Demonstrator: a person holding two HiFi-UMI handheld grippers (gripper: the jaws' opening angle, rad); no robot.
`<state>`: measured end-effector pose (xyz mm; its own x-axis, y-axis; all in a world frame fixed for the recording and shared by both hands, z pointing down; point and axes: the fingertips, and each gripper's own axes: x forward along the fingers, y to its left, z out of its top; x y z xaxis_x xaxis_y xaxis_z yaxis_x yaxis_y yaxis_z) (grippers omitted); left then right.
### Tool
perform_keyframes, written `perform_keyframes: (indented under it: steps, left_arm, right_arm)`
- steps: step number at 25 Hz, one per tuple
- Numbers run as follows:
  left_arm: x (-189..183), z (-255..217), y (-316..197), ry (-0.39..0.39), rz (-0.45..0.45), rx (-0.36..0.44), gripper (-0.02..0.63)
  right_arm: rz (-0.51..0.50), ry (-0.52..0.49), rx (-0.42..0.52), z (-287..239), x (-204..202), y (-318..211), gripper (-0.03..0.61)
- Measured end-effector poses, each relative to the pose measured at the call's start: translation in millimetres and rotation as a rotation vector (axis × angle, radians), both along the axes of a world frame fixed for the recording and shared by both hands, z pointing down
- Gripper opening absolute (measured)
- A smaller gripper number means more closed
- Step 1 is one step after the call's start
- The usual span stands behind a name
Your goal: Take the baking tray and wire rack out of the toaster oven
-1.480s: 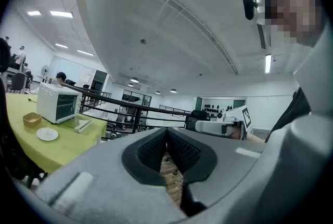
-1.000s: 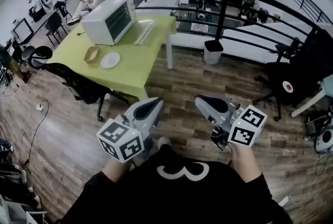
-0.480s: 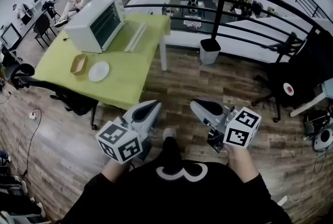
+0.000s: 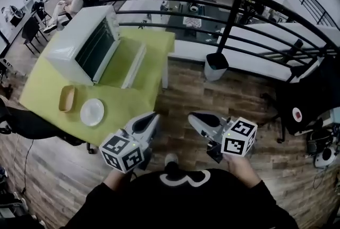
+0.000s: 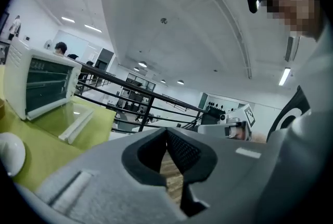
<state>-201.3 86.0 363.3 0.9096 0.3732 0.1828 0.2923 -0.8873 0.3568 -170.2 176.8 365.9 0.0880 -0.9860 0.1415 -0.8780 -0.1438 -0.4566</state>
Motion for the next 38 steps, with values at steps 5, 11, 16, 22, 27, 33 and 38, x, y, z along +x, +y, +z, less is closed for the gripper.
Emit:
perform_keyframes:
  steps: [5, 11, 16, 22, 27, 33, 38]
  left_arm:
    - [66.3, 11.3, -59.4, -0.031, -0.056, 0.005, 0.012]
    - [115.2, 19.4, -113.2, -0.044, -0.126, -0.043, 0.012]
    - [144.1, 31.7, -167.7, -0.044, -0.244, -0.068, 0.012]
    - [170.7, 29.5, -219.5, -0.047, -0.481, -0.057, 0.012]
    - [201.9, 24.8, -250.5, -0.046, -0.658, -0.098, 0.012]
    - [247.5, 23.3, -272.2, -0.035, -0.826, -0.108, 0.014]
    - [259.6, 34.6, -293.1, -0.007, -0.942, -0.222, 0.015]
  right_arm:
    - [-0.041, -0.032, -0.012, 7.2, 68.4, -53.8, 0.002]
    - [-0.101, -0.074, -0.009, 14.7, 127.1, -111.0, 0.002]
    - [-0.198, -0.074, -0.011, 23.4, 173.4, -169.0, 0.003]
    - [-0.392, -0.140, -0.002, 23.5, 230.2, -235.7, 0.003]
    - [-0.556, -0.190, -0.023, 21.6, 280.6, -290.6, 0.003]
    - [-0.728, -0.184, -0.063, 27.7, 333.8, -338.9, 0.003]
    - [-0.766, -0.209, -0.054, 33.8, 355.8, -378.5, 0.003]
